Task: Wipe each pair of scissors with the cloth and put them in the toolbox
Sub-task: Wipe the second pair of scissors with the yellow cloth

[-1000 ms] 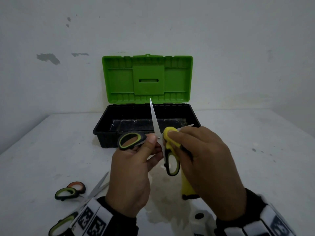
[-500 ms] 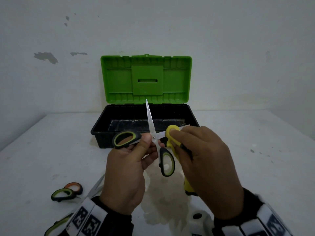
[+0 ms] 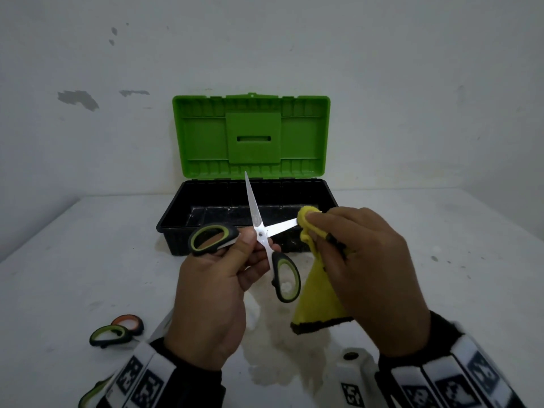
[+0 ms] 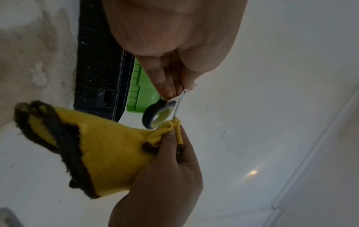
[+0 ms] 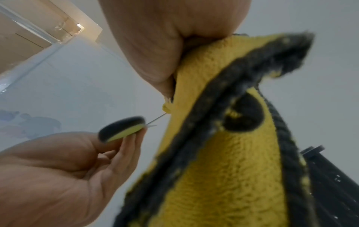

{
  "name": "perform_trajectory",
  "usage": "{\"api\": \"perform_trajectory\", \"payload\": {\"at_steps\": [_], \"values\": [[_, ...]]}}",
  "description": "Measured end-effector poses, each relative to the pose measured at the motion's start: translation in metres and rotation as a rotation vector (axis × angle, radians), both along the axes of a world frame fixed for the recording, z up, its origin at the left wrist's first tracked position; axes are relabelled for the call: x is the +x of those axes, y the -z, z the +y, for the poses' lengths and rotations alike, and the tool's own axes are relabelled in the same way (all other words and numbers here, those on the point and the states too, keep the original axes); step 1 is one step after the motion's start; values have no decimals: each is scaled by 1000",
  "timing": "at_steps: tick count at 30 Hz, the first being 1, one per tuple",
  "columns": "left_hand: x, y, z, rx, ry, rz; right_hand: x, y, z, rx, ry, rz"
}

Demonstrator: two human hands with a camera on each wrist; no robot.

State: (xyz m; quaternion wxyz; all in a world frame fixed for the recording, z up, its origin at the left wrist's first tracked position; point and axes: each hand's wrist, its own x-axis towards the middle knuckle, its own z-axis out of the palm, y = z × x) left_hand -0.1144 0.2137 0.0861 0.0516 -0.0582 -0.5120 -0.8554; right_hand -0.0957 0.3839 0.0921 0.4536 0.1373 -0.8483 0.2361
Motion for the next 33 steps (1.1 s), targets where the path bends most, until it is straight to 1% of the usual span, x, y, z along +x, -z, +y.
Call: {"api": "perform_trajectory", "payload": {"at_steps": [3, 8, 14, 17, 18, 21, 22, 25, 29, 33], "values": [[0, 1, 1, 9, 8, -11, -1, 0, 3, -22, 20, 10], [-1, 0, 1, 9, 16, -23, 3, 3, -7, 34, -13, -1], [2, 1, -1, -7, 3, -49, -2, 1, 26, -90, 32, -46], [0, 0, -1, -1, -7, -80, 4, -3, 30, -130, -44, -32], [0, -1, 1, -3, -10, -85, 7, -4, 25, -93, -65, -20], [3, -4, 7, -34, -20, -72, 10, 0, 2, 116, -70, 5], [5, -5, 9, -46, -22, -62, 9, 3, -4, 159, -69, 13], [10, -7, 9, -59, -31, -39, 3, 8, -4, 184, -57, 42], [8, -7, 6, -72, -50, -49, 0, 8, 0, 213, -13, 70], [7, -8, 6, -81, -37, -57, 4, 7, -9, 283, -49, 81]]}}
